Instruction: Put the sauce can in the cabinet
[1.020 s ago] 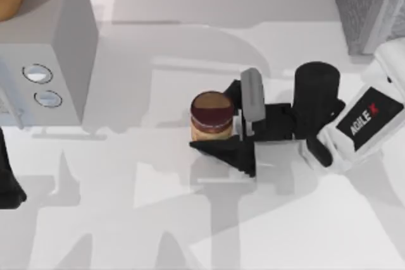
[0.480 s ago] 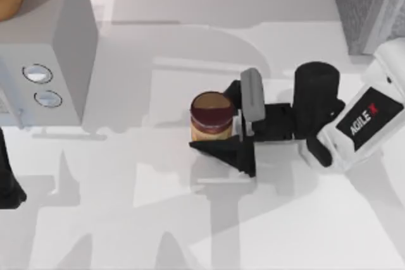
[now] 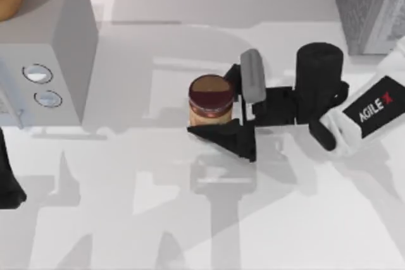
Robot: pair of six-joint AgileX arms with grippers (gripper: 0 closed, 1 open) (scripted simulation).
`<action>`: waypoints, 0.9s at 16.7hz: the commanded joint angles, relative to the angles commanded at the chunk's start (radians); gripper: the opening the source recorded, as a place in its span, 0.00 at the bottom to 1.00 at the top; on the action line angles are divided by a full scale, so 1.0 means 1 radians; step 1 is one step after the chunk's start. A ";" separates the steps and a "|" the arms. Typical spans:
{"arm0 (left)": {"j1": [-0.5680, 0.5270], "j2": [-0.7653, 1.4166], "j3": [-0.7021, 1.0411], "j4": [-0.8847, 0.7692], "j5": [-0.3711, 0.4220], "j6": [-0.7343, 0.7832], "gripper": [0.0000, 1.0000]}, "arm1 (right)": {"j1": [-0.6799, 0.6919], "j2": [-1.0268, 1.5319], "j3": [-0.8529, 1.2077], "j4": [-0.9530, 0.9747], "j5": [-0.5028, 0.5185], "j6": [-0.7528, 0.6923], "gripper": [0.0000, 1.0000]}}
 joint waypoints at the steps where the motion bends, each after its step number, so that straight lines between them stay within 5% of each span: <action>1: 0.000 0.000 0.000 0.000 0.000 0.000 1.00 | 0.000 -0.043 0.002 -0.047 -0.001 0.001 0.00; 7: 0.000 0.000 0.000 0.000 0.000 0.000 1.00 | 0.001 -0.310 0.019 -0.327 -0.004 0.000 0.00; 15: 0.000 0.000 0.000 0.000 0.000 0.000 1.00 | -0.007 -0.363 0.006 -0.364 0.009 0.009 0.00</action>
